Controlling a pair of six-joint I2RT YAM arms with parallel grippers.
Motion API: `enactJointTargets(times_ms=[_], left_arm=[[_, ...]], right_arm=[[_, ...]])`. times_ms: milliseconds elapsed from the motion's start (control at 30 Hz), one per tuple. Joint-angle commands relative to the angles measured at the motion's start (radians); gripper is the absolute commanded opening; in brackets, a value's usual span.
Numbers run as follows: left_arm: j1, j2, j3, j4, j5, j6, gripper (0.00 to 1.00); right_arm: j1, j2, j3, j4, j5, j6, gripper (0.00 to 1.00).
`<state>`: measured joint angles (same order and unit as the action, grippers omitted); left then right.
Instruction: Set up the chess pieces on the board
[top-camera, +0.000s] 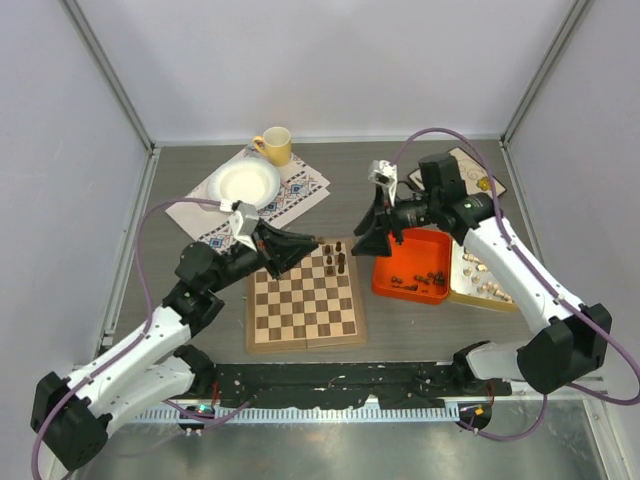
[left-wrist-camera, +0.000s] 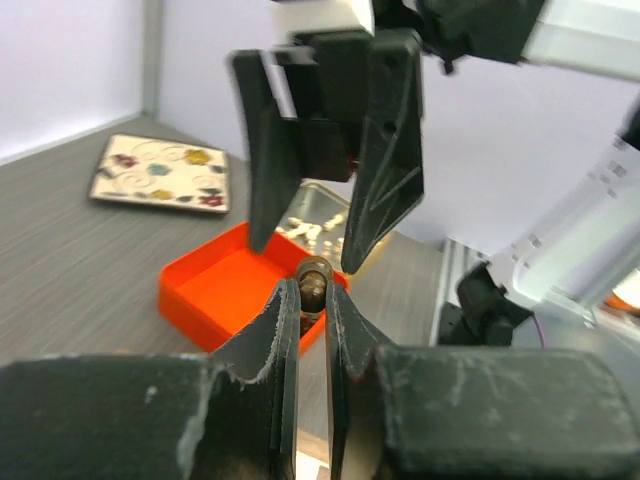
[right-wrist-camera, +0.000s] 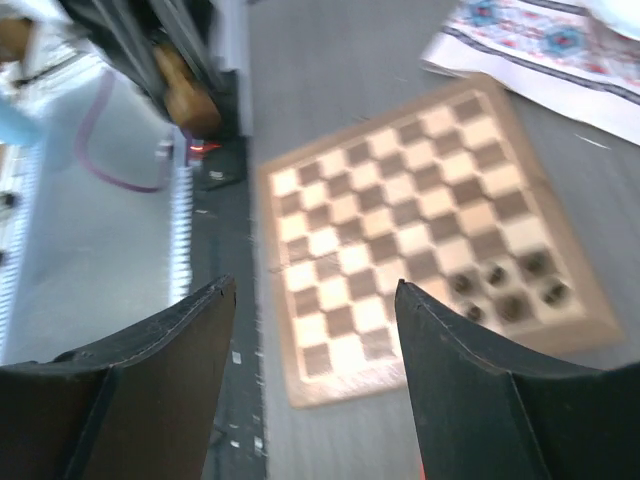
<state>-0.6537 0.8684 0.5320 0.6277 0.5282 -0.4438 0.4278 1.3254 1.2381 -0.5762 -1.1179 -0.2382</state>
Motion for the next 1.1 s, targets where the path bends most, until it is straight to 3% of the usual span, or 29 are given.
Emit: enactJointTargets(times_ms=[0,167,367,600,733,867,1067], left_arm=[[0.035,-0.065,0.146,-0.522,-0.244,-0.015,0.0],[0.055,0.033,0.314,-0.86,-0.24,-0.082,0.0],[0.042,0.224,0.447,-1.066,-0.293,-0.22,0.0],[-0.098,0.417,0.517,-1.147,-0.536,-0.357,0.0],[-0.223,0.523,0.614,-1.246,-0.782,-0.453,0.0],[-0.279,0.613,0.684,-1.332,-0.879,-0.539,0.0],[-0.299,0.733,0.74,-1.361,-0.89,-0.588,0.0]], right_arm=[[-0.124,-0.092,-0.044,-0.116,0.191,-0.219,0.71],[-0.254,-0.156,-0.13,-0.103,0.234,-0.256,0.71],[-0.354,-0.196,-0.192,-0.057,0.208,-0.251,0.71],[-0.455,-0.213,-0.242,-0.013,0.141,-0.233,0.71],[-0.488,-0.212,-0.269,0.002,0.122,-0.236,0.71],[-0.515,-0.215,-0.282,0.001,0.107,-0.242,0.71],[-0.532,-0.223,-0.304,0.003,0.083,-0.248,0.71]])
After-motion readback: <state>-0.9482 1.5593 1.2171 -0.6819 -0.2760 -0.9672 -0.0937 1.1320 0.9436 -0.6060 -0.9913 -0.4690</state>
